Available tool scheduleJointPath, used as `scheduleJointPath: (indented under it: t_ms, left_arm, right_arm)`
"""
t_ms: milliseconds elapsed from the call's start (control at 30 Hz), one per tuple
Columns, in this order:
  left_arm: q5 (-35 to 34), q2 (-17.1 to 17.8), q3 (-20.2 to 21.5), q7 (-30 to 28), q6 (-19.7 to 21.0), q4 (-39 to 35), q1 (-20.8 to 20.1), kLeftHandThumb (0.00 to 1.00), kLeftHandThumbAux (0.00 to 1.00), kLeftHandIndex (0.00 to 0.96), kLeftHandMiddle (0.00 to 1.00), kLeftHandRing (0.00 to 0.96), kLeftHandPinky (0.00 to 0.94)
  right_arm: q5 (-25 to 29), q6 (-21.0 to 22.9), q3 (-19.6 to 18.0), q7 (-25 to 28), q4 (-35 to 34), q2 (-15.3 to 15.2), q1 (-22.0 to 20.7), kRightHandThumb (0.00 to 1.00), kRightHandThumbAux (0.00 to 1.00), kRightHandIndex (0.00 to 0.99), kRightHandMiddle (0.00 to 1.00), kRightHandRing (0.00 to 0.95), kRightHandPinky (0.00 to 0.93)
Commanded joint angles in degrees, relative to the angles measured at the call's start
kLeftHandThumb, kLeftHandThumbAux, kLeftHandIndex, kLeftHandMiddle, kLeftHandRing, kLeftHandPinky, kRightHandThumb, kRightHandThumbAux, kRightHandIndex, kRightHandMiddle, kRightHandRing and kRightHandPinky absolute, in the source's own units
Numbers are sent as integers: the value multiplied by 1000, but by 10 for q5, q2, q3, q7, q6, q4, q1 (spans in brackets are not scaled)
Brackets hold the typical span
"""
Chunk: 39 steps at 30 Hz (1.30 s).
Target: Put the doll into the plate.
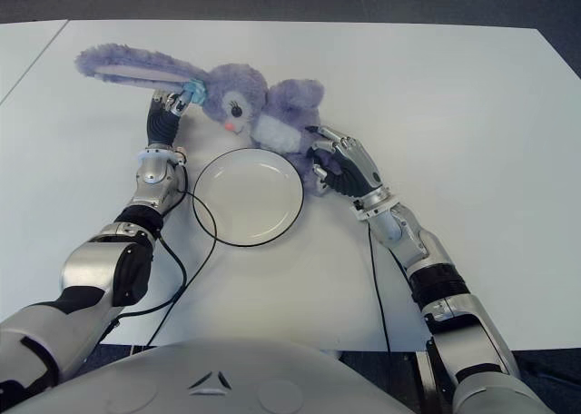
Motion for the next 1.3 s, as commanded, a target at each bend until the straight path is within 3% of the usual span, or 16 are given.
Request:
scheduleJointPath:
  t_ms: [33,600,833,1067,1300]
  left_arm:
    - [8,-33,-4,-4,54,90,144,0,476,79,124,123,109]
    - [7,-37,-3,1,62,91,141,0,483,81,126,127,129]
    - [8,-38,-4,2,66,91,140,0,486,82,134,135,124]
    - [7,-38,-3,1,66,92,140,0,485,79,128,131,123]
    - [8,-39,-4,2,67,92,140,0,490,77,128,127,120]
  right_arm:
    - [25,8,-2,48,4,17,2,712,715,438,925,905,903]
    - [40,-16,-15,63,40,33,-37,714,715,439,911,897,899]
    - [70,-58,-23,81,165,34,-113,718,714,440,868,866,821]
    - [62,-75,-33,54,199,40,-129,719,711,440,846,850,820]
    - [78,-67,-44,67,226,48,-139,719,713,439,866,868,853]
